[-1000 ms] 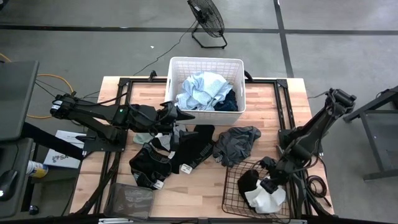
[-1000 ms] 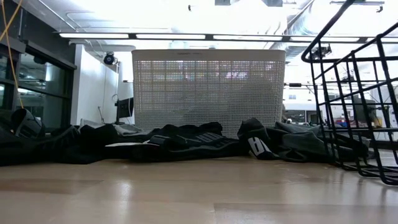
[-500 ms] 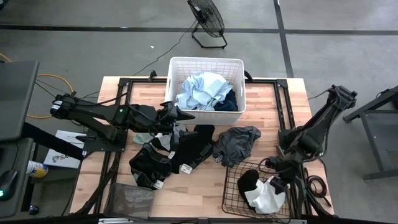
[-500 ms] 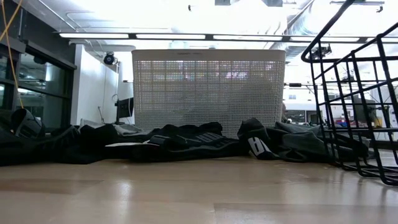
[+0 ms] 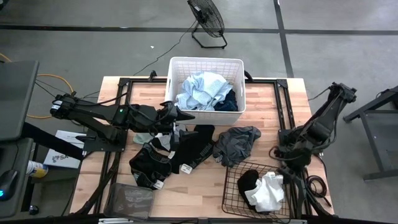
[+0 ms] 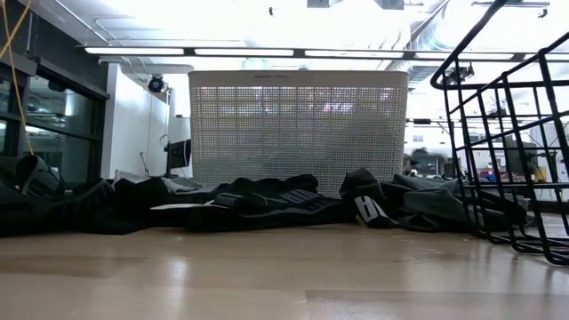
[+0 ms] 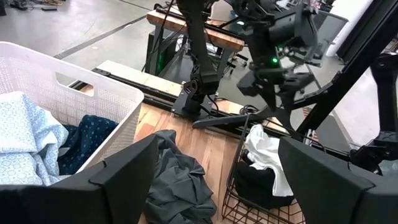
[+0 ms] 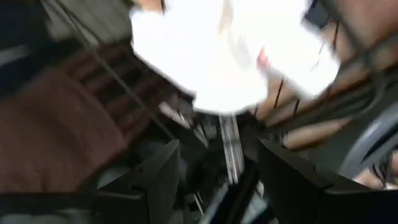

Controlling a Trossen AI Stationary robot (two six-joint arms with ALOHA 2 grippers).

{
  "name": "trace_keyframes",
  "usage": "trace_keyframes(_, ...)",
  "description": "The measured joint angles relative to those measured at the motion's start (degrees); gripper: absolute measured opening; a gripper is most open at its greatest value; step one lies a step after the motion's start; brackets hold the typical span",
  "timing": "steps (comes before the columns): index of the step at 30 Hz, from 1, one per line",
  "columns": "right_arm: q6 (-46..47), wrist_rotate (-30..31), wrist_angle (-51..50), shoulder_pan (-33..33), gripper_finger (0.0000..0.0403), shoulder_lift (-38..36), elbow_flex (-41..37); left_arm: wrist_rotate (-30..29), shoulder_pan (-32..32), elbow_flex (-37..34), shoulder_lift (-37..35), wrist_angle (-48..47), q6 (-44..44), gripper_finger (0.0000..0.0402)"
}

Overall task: Pick & Place Cloths
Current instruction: Put the gray boxer into the wire basket

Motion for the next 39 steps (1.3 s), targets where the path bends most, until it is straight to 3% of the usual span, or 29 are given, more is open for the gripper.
trace_keyframes(11,1.04,36.36,-11.41,-0.02,0.0205,-4.32,0.0,0.0,-0.01,0.01,0.0,0.01,-0.35,0.0328)
trace_keyframes(16,5.96,46.4,-18.39,-0.79,0.0205,-2.15,0.0,0.0,0.01,0.0,0.0,0.0,-0.86,0.0328)
trace_keyframes(26,9.97,46.7,-24.17,-9.0,0.0205,5.07,0.0,0.0,0.01,0.01,0.0,0.0,-1.49,0.0328)
trace_keyframes(34,8.04,38.77,-23.24,-19.43,0.0205,9.36,-4.21,0.0,0.01,0.01,0.0,0.0,-1.49,0.0328)
trace_keyframes(39,4.7,37.44,-18.11,-24.43,0.0205,8.92,-8.54,0.02,0.01,0.01,0.0,0.0,-1.51,0.0328)
